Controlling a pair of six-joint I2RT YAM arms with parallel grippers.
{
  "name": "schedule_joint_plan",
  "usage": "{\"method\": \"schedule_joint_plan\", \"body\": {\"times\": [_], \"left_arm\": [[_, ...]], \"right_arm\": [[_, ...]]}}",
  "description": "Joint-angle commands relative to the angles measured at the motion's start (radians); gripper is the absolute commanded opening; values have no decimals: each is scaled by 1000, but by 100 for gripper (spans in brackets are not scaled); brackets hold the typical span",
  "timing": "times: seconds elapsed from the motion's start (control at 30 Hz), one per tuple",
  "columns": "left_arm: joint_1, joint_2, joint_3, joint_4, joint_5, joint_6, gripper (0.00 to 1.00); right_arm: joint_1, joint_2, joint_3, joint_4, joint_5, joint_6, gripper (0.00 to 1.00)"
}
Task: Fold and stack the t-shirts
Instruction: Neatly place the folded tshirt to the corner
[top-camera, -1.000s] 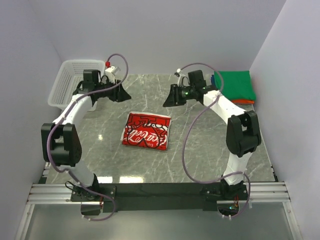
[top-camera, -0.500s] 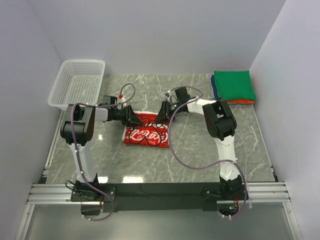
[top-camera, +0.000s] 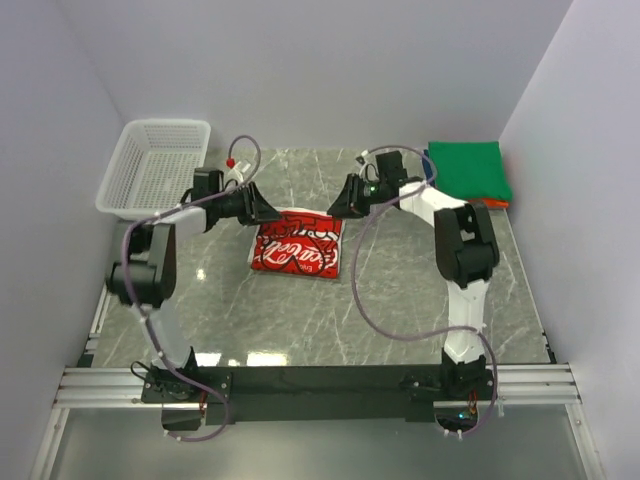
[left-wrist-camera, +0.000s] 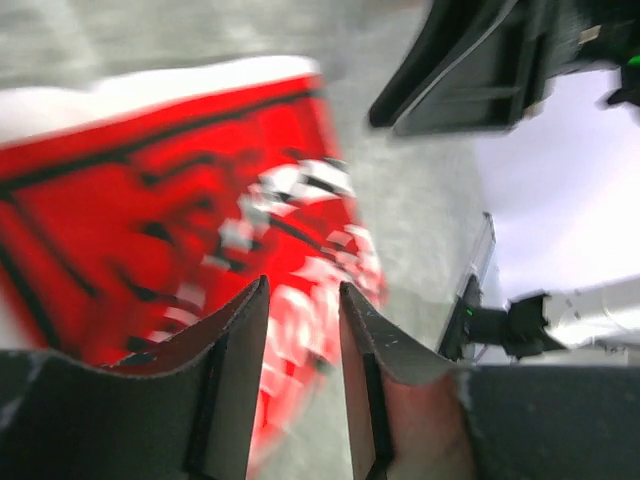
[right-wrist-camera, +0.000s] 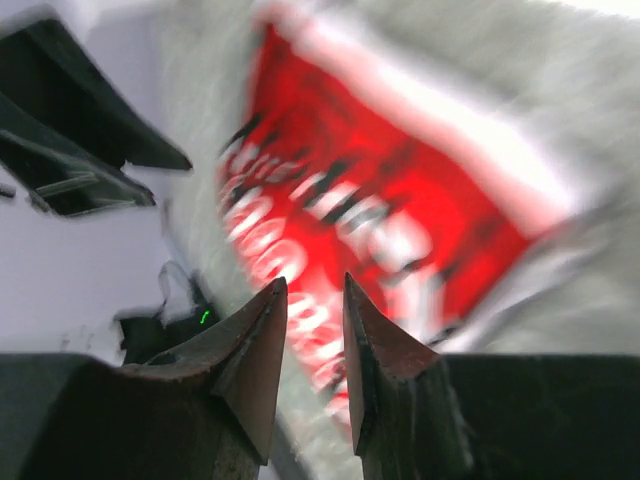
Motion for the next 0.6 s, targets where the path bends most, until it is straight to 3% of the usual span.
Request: {"method": "schedule_joint_plan", "body": {"times": [0.0, 0.1, 0.23, 0.37, 0.57], "left_arm": [[-22, -190, -85, -7, 58, 45, 41], [-41, -169, -140, -17, 77, 24, 40], [-48, -65, -183, 14, 92, -10, 38], [-21, 48, -185, -24, 60, 15, 37], [59, 155, -168, -53, 24, 45, 34]], "right_arm": [[93, -197, -146, 191, -90, 68, 37], [143, -196, -274, 276, -121, 128, 37], [186, -98, -326, 365, -144, 221, 37], [159, 18, -320, 313, -100, 191, 37], [70, 66, -264, 129, 34, 76, 37]]}}
